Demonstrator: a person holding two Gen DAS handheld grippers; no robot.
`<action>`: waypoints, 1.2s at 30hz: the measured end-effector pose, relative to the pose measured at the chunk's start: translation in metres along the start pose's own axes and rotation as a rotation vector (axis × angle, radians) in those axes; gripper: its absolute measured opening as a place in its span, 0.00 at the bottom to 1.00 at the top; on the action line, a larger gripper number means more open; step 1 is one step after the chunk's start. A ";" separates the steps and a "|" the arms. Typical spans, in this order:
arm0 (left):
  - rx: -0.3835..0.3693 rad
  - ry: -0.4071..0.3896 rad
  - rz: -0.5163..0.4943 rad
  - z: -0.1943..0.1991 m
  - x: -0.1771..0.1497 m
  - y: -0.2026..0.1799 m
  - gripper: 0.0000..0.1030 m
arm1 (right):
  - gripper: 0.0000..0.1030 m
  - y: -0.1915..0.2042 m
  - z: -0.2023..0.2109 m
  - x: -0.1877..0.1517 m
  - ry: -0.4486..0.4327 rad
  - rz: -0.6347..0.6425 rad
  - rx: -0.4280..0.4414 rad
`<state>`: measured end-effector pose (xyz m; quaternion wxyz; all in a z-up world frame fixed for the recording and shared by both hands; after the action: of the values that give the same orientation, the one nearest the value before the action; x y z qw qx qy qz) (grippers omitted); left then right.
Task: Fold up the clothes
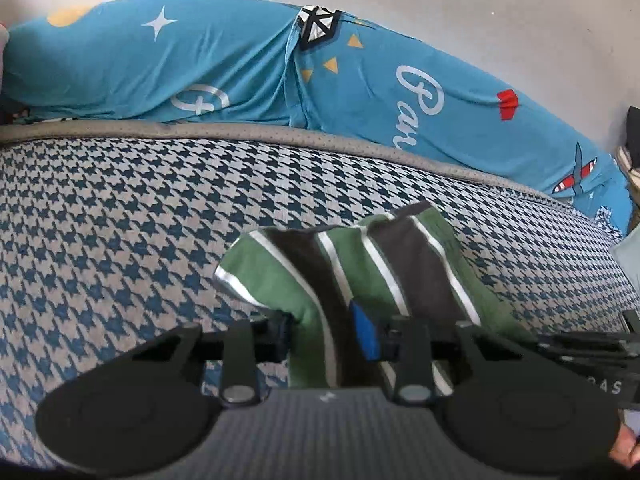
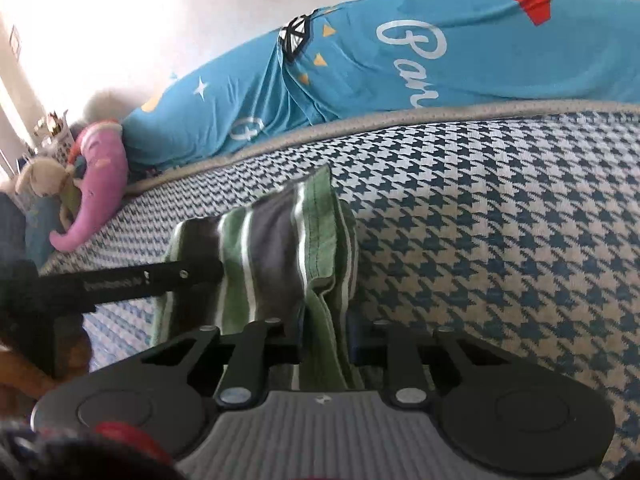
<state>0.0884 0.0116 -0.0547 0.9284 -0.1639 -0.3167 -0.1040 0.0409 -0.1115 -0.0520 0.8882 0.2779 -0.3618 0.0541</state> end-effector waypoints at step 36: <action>-0.056 -0.013 -0.105 0.008 -0.011 -0.022 0.29 | 0.21 -0.009 -0.021 -0.001 0.012 0.009 0.062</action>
<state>0.0685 -0.0048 -0.0503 0.9147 -0.1736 -0.3278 -0.1602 0.0552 -0.1076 -0.0688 0.8812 0.3033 -0.3557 0.0709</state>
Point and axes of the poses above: each gripper's, at about its wrist camera, not at the fingertips, and z roughly against the way its jaws point, y to its left, x to its top, the point moved 10 cm from there along -z, roughly the way its jaws point, and after that the axes turned 9 degrees about x, right-handed, at the moved point
